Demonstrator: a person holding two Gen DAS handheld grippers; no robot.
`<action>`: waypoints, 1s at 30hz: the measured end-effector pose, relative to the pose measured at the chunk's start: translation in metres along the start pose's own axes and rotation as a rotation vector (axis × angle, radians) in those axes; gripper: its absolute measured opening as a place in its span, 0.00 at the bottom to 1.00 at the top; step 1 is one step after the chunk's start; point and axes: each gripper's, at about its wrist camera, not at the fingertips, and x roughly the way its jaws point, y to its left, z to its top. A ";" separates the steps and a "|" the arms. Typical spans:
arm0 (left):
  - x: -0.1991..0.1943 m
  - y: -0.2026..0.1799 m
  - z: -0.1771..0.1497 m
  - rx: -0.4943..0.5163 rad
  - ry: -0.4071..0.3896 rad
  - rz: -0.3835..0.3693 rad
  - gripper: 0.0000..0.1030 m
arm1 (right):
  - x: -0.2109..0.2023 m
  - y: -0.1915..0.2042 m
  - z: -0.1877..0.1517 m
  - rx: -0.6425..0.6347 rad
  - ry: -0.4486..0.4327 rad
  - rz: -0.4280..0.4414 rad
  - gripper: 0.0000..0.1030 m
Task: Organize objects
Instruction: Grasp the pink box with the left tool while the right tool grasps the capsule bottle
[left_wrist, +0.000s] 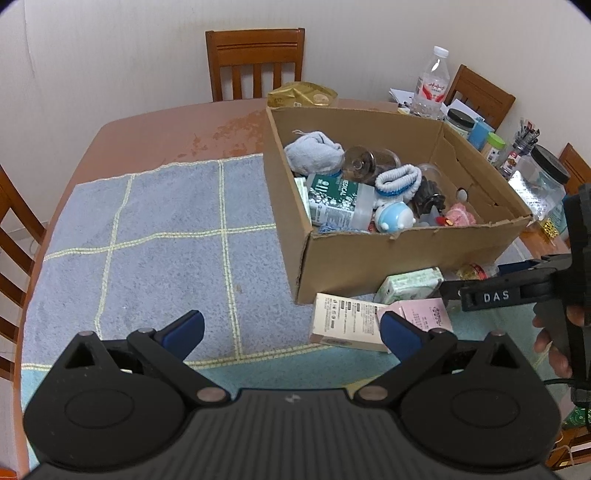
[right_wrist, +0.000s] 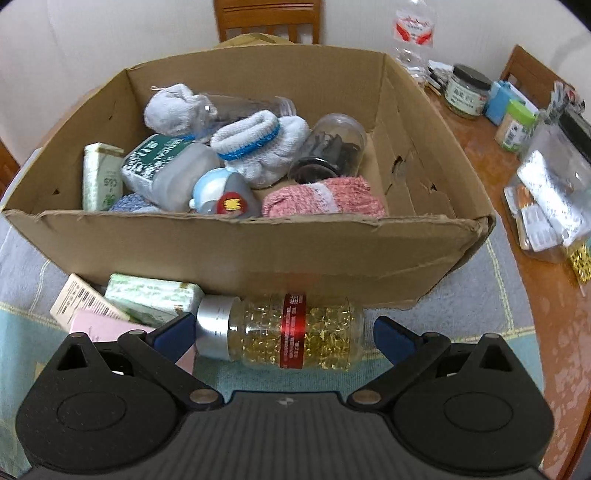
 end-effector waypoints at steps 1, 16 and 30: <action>0.001 -0.002 0.000 0.000 0.002 -0.001 0.98 | 0.000 -0.002 0.000 0.008 0.001 0.002 1.00; 0.011 -0.037 -0.001 -0.041 0.021 0.003 0.98 | 0.011 -0.051 -0.002 -0.052 0.041 -0.019 1.00; 0.032 -0.101 -0.015 -0.054 -0.003 0.080 0.98 | 0.024 -0.074 -0.006 -0.223 0.054 0.077 1.00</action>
